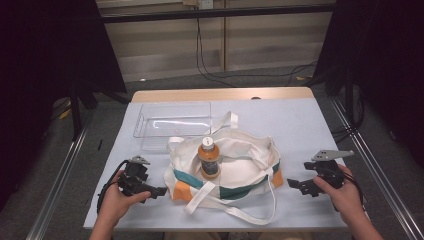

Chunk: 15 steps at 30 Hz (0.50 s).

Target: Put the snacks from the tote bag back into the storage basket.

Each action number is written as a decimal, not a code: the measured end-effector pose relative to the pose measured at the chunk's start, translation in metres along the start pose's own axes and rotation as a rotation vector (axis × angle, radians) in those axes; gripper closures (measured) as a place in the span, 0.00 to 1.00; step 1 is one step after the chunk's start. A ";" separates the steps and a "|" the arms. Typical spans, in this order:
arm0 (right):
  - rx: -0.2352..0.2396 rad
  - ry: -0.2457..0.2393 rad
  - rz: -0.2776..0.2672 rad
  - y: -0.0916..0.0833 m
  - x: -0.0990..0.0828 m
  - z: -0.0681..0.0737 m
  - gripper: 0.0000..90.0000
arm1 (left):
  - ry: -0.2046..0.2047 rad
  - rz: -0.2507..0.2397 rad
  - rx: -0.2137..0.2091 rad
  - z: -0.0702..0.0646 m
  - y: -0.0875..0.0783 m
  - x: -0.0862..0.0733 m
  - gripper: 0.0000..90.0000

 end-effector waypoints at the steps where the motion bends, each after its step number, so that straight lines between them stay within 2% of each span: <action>1: 0.000 0.003 0.000 0.000 0.000 0.000 0.05 | -0.004 0.000 -0.001 0.000 0.000 0.001 0.04; 6: -0.018 -0.007 0.012 -0.001 -0.001 0.000 0.05 | -0.011 0.001 -0.003 0.001 -0.002 0.003 0.04; 11: -0.014 0.005 0.001 -0.001 0.001 -0.001 0.05 | -0.001 0.021 -0.010 -0.001 -0.008 0.003 0.04; 15: -0.009 0.006 0.011 0.001 0.001 -0.001 0.05 | -0.016 0.025 -0.011 -0.005 -0.013 0.006 0.04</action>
Point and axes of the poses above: each handheld gripper's, and its own axes: y roughly forward along the jaws, x roughly out of its top, z roughly to its left, the point moved 7 cm from there along y, roughly forward along the jaws, and after that the axes turned 5 degrees about -x, right-handed, at the moved point
